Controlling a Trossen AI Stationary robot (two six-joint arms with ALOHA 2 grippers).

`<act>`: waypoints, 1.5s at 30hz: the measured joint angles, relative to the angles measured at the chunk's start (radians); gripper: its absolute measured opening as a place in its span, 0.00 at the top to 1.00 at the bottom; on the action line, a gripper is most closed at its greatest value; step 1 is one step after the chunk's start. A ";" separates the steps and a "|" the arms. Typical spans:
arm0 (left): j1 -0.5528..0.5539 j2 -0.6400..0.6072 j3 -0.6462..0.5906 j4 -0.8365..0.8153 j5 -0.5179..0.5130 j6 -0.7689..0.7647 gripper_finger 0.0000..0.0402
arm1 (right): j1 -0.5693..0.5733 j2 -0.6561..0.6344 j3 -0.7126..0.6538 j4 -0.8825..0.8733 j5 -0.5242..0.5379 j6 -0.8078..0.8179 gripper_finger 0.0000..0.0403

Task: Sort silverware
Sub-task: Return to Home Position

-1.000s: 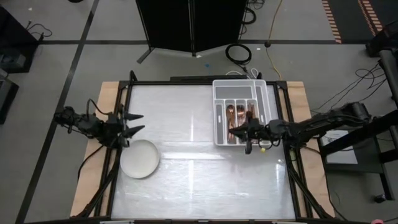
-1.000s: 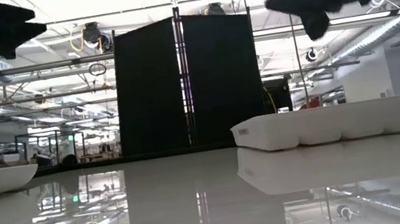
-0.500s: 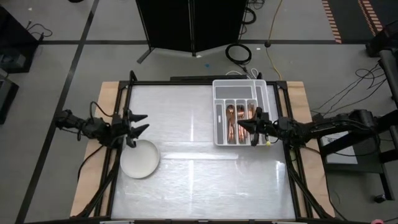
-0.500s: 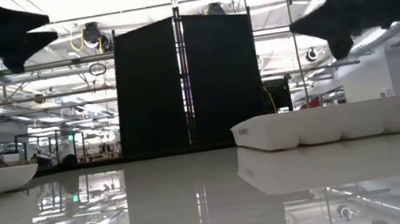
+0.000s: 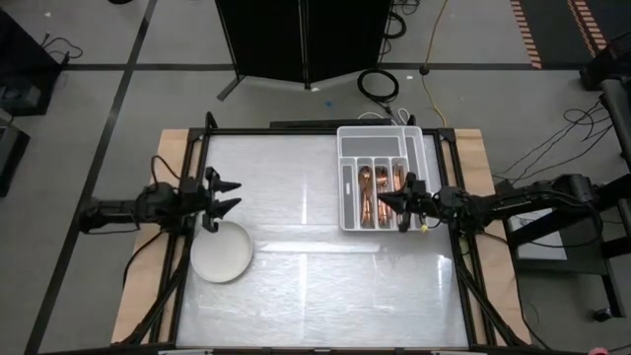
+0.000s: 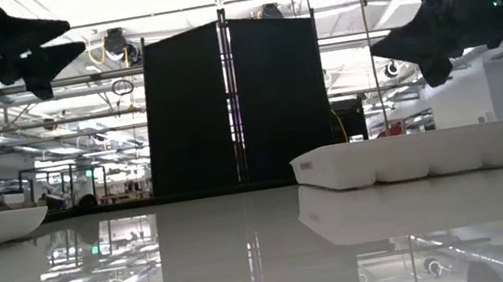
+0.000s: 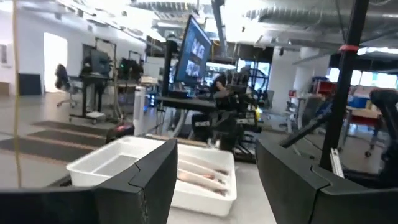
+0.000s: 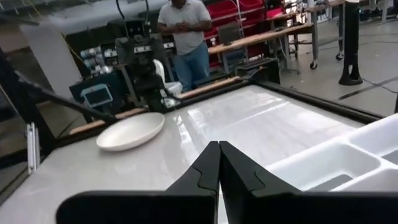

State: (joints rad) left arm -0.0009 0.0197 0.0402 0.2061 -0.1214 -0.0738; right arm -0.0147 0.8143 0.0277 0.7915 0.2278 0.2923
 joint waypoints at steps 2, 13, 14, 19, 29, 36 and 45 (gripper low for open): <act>0.026 0.000 0.000 -0.031 0.039 -0.023 0.47 | 0.000 0.000 0.000 -0.014 -0.015 -0.008 1.00; 0.041 0.006 -0.033 -0.158 -0.062 -0.077 0.47 | -0.014 0.002 -0.014 -0.133 -0.067 -0.114 1.00; 0.041 0.006 -0.033 -0.158 -0.062 -0.076 0.47 | -0.014 0.002 -0.014 -0.149 -0.067 -0.130 1.00; 0.040 0.009 -0.033 -0.159 -0.073 -0.102 0.47 | -0.014 -0.009 -0.014 -0.195 -0.076 -0.230 1.00; 0.040 0.011 -0.034 -0.159 -0.066 -0.075 0.47 | -0.017 -0.303 -0.014 -0.478 -0.062 -0.284 1.00; 0.040 0.011 -0.034 -0.160 -0.065 -0.076 0.47 | -0.017 -0.475 -0.014 -0.603 -0.227 -0.278 1.00; 0.040 0.011 -0.034 -0.160 -0.063 -0.076 0.47 | -0.017 -0.496 -0.014 -0.717 -0.251 0.041 1.00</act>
State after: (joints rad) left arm 0.0395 0.0303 0.0059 0.0456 -0.1844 -0.1493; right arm -0.0315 0.3183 0.0139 0.0747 -0.0228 0.3332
